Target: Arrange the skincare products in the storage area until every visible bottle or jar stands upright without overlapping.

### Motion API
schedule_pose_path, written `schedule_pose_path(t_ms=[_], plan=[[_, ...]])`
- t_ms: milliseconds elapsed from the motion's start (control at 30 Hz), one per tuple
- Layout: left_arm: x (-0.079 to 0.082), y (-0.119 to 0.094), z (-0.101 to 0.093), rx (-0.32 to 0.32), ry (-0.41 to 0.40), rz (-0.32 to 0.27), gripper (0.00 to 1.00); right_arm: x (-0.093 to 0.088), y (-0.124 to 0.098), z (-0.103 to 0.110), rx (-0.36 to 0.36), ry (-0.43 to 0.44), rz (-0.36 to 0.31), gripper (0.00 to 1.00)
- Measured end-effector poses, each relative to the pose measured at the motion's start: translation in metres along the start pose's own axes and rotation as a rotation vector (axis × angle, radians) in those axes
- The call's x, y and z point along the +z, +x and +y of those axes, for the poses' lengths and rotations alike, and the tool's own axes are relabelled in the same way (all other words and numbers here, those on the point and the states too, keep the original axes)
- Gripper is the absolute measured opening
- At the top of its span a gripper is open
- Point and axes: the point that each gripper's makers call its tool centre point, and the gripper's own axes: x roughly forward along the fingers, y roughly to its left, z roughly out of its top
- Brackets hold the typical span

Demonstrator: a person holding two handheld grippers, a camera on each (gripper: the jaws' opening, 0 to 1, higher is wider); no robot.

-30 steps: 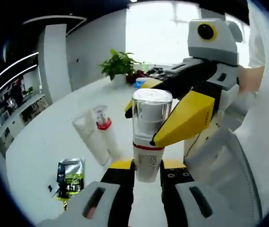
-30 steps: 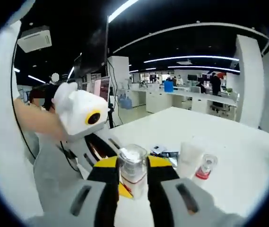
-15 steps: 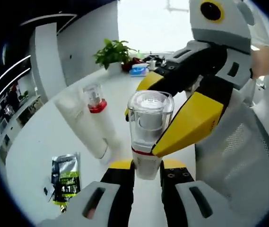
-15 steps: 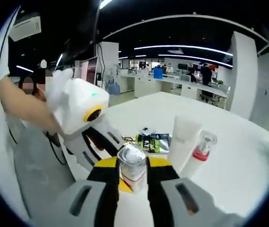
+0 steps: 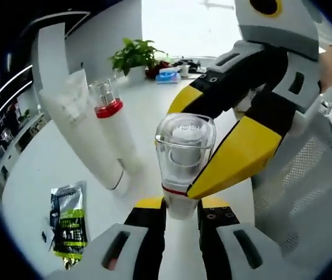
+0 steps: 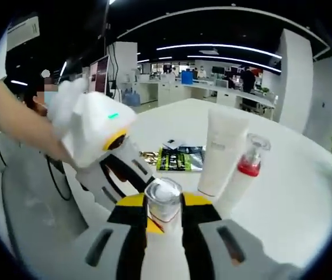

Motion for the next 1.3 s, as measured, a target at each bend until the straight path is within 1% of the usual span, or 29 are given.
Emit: schedule_pose_path(t_ms=[467,667,1000,1067,1300], plan=[[-0.009,0.014,0.002,-0.021,-0.017,0.012,0.17,-0.014,0.009,-0.006,-0.014,0.007,0.047,0.21],[-0.013,0.018,0.003,-0.023,0.002,0.024,0.17,-0.019,0.010,-0.008,-0.018,0.008,0.060,0.21],[-0.012,0.020,0.006,-0.029,0.006,0.025,0.18,-0.016,0.014,-0.011,-0.024,0.014,0.049,0.21],[-0.013,0.020,0.006,-0.030,0.008,0.027,0.18,-0.016,0.014,-0.011,-0.022,0.003,0.050,0.21],[-0.012,0.022,0.008,-0.032,0.012,0.029,0.18,-0.016,0.015,-0.013,-0.028,0.006,0.058,0.22]])
